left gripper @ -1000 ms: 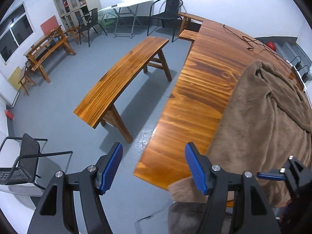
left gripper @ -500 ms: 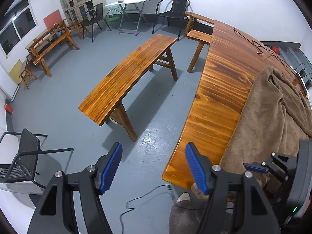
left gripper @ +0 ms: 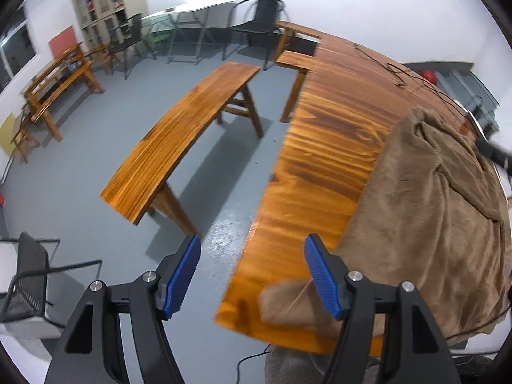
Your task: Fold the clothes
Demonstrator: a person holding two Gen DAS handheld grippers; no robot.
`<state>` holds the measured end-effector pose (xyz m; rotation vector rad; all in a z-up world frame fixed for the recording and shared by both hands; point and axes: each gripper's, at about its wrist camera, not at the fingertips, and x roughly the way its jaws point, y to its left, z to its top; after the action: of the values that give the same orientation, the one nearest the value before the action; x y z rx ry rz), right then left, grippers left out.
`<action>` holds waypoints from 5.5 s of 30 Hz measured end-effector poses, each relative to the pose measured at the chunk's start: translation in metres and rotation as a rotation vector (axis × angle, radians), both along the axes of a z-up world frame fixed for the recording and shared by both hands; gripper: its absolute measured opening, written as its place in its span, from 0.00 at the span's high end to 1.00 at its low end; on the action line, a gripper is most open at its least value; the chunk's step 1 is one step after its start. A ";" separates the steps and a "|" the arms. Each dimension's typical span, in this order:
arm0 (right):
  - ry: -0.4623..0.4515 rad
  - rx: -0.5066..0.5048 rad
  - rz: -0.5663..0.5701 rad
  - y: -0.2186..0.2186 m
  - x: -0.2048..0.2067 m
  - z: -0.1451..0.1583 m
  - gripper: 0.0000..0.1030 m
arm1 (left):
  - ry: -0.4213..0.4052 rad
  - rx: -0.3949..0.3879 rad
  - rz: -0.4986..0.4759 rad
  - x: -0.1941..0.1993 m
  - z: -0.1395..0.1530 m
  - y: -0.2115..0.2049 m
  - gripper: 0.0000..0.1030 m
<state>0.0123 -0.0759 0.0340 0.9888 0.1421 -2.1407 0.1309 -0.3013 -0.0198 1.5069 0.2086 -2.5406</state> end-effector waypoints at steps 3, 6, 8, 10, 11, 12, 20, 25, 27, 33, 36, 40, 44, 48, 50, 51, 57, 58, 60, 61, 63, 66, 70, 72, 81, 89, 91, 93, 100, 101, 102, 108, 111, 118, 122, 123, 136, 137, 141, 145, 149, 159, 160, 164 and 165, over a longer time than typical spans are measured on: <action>0.071 0.096 -0.112 0.040 -0.016 0.011 0.90 | 0.004 -0.003 -0.030 -0.011 0.000 0.015 0.31; 0.048 0.140 -0.071 0.049 -0.008 -0.003 0.87 | 0.003 -0.007 -0.032 -0.015 0.000 0.022 0.31; 0.003 0.150 0.003 0.039 0.004 -0.018 0.73 | 0.002 -0.010 -0.024 -0.016 0.000 0.023 0.31; -0.003 0.162 0.082 0.025 0.021 -0.032 0.33 | 0.000 -0.011 -0.012 -0.015 -0.001 0.023 0.31; -0.004 0.166 0.127 0.016 0.030 -0.038 0.15 | -0.002 -0.011 -0.004 -0.013 -0.001 0.022 0.31; -0.005 0.170 0.171 0.007 0.039 -0.043 0.15 | -0.003 -0.013 0.006 -0.010 -0.001 0.019 0.31; -0.006 0.268 0.433 -0.065 0.084 -0.094 0.15 | 0.003 -0.021 0.065 0.015 0.003 -0.010 0.31; 0.001 0.358 0.467 -0.098 0.097 -0.123 0.15 | 0.013 -0.033 0.080 0.026 0.006 -0.025 0.31; -0.007 0.385 0.460 -0.104 0.100 -0.131 0.15 | 0.015 -0.031 0.083 0.029 0.006 -0.030 0.31; -0.026 0.426 0.429 -0.110 0.095 -0.145 0.27 | 0.017 -0.025 0.091 0.031 0.005 -0.040 0.31; -0.022 0.433 0.401 -0.107 0.089 -0.142 0.44 | 0.020 -0.023 0.084 0.028 0.007 -0.040 0.31; -0.058 0.399 0.341 -0.097 0.074 -0.135 0.67 | 0.031 -0.024 0.060 0.022 0.010 -0.035 0.31; -0.086 0.298 0.253 -0.083 0.056 -0.109 0.70 | 0.033 -0.024 0.039 0.014 0.011 -0.028 0.31; -0.089 0.141 0.123 -0.050 0.023 -0.062 0.70 | 0.030 -0.021 0.014 0.001 0.010 -0.016 0.31; -0.083 0.061 0.044 -0.025 0.004 -0.036 0.71 | 0.029 -0.014 -0.011 -0.007 0.009 -0.005 0.31; -0.076 0.024 -0.007 -0.005 -0.006 -0.023 0.71 | 0.027 -0.010 -0.027 -0.012 0.008 0.003 0.31; -0.035 -0.047 -0.344 0.123 -0.047 0.013 0.71 | 0.013 0.011 -0.144 -0.046 -0.002 0.060 0.30; -0.048 -0.045 -0.403 0.149 -0.050 0.010 0.71 | 0.011 0.013 -0.166 -0.052 -0.003 0.071 0.30; -0.075 -0.041 -0.513 0.197 -0.052 0.002 0.70 | 0.009 0.017 -0.205 -0.062 -0.005 0.095 0.30; -0.081 -0.025 -0.562 0.219 -0.052 -0.004 0.70 | 0.008 0.019 -0.225 -0.068 -0.005 0.108 0.30; -0.110 -0.007 -0.642 0.259 -0.050 -0.018 0.67 | 0.002 0.015 -0.259 -0.077 -0.006 0.131 0.30; -0.163 -0.002 -0.759 0.311 -0.043 -0.040 0.32 | -0.006 0.001 -0.312 -0.093 -0.007 0.170 0.30; -0.186 0.009 -0.831 0.362 -0.039 -0.054 0.32 | -0.014 -0.017 -0.354 -0.106 -0.007 0.209 0.30; -0.199 0.023 -0.833 0.375 -0.033 -0.056 0.32 | -0.021 -0.031 -0.368 -0.113 -0.008 0.228 0.30; -0.222 0.012 -0.637 0.358 -0.050 -0.071 0.32 | -0.075 -0.071 -0.336 -0.120 -0.014 0.276 0.30; -0.158 0.349 -0.522 0.323 -0.070 -0.106 0.32 | -0.101 -0.098 -0.320 -0.115 -0.019 0.303 0.30; -0.176 0.310 -0.620 0.360 -0.064 -0.101 0.32 | -0.114 -0.098 -0.321 -0.115 -0.023 0.304 0.30; -0.188 0.296 -0.691 0.388 -0.049 -0.097 0.32 | -0.127 -0.098 -0.321 -0.116 -0.026 0.304 0.30; -0.185 0.193 -0.873 0.452 -0.001 -0.074 0.32 | -0.110 -0.076 -0.323 -0.151 -0.024 0.290 0.30; -0.178 0.159 -0.882 0.455 0.001 -0.069 0.32 | -0.105 -0.069 -0.317 -0.158 -0.023 0.286 0.30; -0.173 0.124 -0.872 0.454 0.001 -0.065 0.31 | -0.096 -0.060 -0.307 -0.167 -0.020 0.279 0.30; -0.152 0.102 -0.798 0.433 -0.040 -0.059 0.31 | -0.053 -0.010 -0.277 -0.214 -0.010 0.249 0.30; -0.211 0.106 -0.774 0.427 -0.068 -0.076 0.31 | -0.069 0.015 -0.293 -0.236 -0.019 0.242 0.30; -0.279 0.148 -0.744 0.413 -0.091 -0.100 0.31 | -0.097 0.066 -0.335 -0.267 -0.040 0.238 0.29; -0.277 0.162 -0.733 0.406 -0.094 -0.100 0.31 | -0.101 0.070 -0.350 -0.277 -0.044 0.239 0.28; -0.280 0.162 -0.731 0.405 -0.095 -0.102 0.31 | -0.102 0.073 -0.354 -0.279 -0.045 0.240 0.28; -0.271 0.166 -0.709 0.399 -0.096 -0.101 0.74 | -0.099 0.135 -0.408 -0.282 -0.048 0.254 0.81; -0.263 0.159 -0.711 0.399 -0.094 -0.098 0.77 | -0.086 0.126 -0.409 -0.280 -0.046 0.256 0.84; -0.190 0.138 -0.727 0.401 -0.085 -0.072 0.86 | -0.004 0.131 -0.393 -0.275 -0.023 0.253 0.87; -0.070 0.099 -0.772 0.409 -0.082 -0.027 0.86 | 0.088 0.143 -0.345 -0.276 0.008 0.243 0.87; 0.012 0.103 -0.812 0.414 -0.097 -0.002 0.86 | 0.111 0.127 -0.322 -0.288 0.016 0.244 0.87; -0.150 0.263 -0.819 0.414 -0.158 -0.074 0.83 | -0.051 -0.139 -0.261 -0.319 -0.039 0.253 0.56; -0.149 0.277 -0.831 0.414 -0.157 -0.075 0.77 | -0.047 -0.163 -0.251 -0.318 -0.038 0.249 0.51; -0.091 0.268 -0.864 0.417 -0.148 -0.060 0.40 | -0.003 -0.190 -0.174 -0.309 -0.018 0.225 0.50; -0.072 0.258 -0.864 0.415 -0.145 -0.054 0.40 | 0.013 -0.187 -0.166 -0.305 -0.013 0.220 0.50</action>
<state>-0.1325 0.3395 -0.0204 1.4581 -0.0653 -2.9048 -0.1737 -0.0810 -0.0325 1.4929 -0.1551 -2.6102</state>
